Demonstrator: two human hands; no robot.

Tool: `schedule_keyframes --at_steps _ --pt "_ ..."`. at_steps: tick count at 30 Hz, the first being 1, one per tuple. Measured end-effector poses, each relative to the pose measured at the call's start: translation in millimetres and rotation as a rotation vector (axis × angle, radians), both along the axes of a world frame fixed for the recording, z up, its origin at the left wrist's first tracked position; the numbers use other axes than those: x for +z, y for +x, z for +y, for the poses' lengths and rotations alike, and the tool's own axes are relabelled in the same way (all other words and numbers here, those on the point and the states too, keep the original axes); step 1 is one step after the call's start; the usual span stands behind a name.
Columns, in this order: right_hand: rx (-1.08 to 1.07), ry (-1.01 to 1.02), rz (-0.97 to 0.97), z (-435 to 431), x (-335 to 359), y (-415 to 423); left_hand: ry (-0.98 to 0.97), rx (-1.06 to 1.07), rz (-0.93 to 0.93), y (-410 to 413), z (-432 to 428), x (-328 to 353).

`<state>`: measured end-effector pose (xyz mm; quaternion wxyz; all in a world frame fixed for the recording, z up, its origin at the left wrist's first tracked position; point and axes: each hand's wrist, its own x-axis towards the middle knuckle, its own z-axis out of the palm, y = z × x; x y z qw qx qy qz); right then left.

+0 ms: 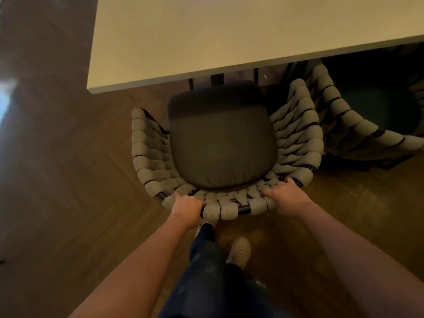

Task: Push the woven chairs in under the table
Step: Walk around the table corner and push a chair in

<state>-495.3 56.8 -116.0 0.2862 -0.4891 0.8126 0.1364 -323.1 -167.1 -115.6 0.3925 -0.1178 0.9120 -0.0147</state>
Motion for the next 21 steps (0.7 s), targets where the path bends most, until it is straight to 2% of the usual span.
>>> schedule_keyframes --at_steps 3,12,21 --pt "0.005 -0.057 -0.005 7 2 -13 0.006 0.004 0.030 2 -7 2" --pt "0.011 -0.045 0.096 -37 2 -7 -0.008 0.029 -0.005 2 -56 3" --pt "0.006 -0.020 0.100 -67 0 -15 -0.037 0.024 -0.013 -6 -82 0"
